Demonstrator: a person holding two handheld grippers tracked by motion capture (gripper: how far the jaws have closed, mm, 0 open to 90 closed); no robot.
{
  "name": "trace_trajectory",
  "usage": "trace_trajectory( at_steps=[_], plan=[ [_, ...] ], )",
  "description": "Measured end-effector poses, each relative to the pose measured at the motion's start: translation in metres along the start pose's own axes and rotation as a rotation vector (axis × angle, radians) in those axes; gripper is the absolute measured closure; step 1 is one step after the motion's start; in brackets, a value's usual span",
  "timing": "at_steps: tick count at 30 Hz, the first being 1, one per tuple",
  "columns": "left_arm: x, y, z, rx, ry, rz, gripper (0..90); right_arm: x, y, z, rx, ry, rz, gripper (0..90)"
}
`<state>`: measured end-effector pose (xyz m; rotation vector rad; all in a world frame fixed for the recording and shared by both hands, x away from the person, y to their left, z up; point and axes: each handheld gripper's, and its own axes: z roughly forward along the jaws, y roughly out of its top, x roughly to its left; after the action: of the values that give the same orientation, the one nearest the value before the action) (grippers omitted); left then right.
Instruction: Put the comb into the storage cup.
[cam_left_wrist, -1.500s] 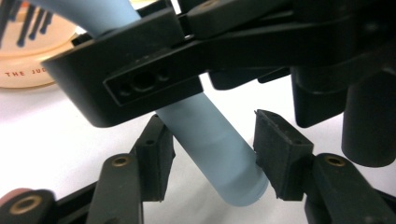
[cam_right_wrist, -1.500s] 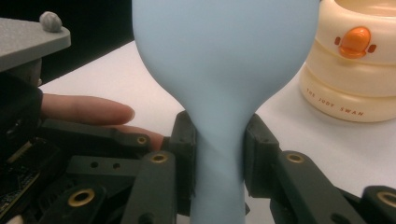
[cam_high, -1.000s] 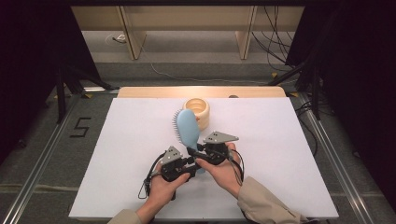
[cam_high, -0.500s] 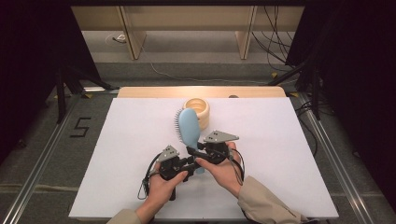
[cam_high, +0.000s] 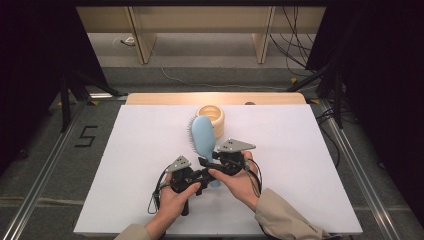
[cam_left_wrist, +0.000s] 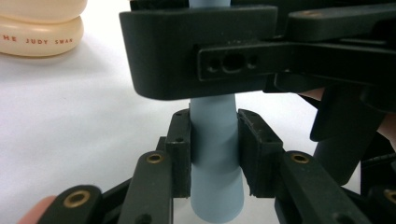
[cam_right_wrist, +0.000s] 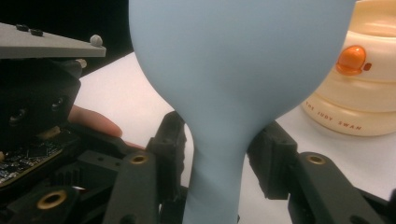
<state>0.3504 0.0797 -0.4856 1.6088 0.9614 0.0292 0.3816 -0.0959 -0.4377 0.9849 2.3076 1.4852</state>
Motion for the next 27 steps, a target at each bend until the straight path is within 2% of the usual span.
trace_trajectory(
  at_steps=[12, 18, 25, 26, 27],
  plan=[
    [0.0011, 0.0007, -0.0009, -0.009, -0.023, -0.026, 66.9, -0.0004, 0.0015, -0.0002, -0.006, 0.006, 0.001, 52.9],
    [0.0017, 0.0008, -0.0011, -0.008, -0.027, -0.031, 66.9, -0.0006, 0.0020, 0.0000, -0.007, 0.014, 0.009, 46.8],
    [0.0017, 0.0012, -0.0016, -0.010, -0.029, -0.032, 66.9, -0.0019, 0.0035, -0.0011, 0.000, 0.016, 0.016, 35.5],
    [0.0018, 0.0012, -0.0018, -0.010, -0.029, -0.033, 66.9, -0.0016, 0.0040, -0.0019, 0.002, -0.008, 0.014, 27.8],
    [0.0020, 0.0014, -0.0020, -0.012, -0.033, -0.037, 66.9, -0.0016, 0.0042, -0.0028, 0.007, -0.023, 0.006, 26.8]
  ],
)
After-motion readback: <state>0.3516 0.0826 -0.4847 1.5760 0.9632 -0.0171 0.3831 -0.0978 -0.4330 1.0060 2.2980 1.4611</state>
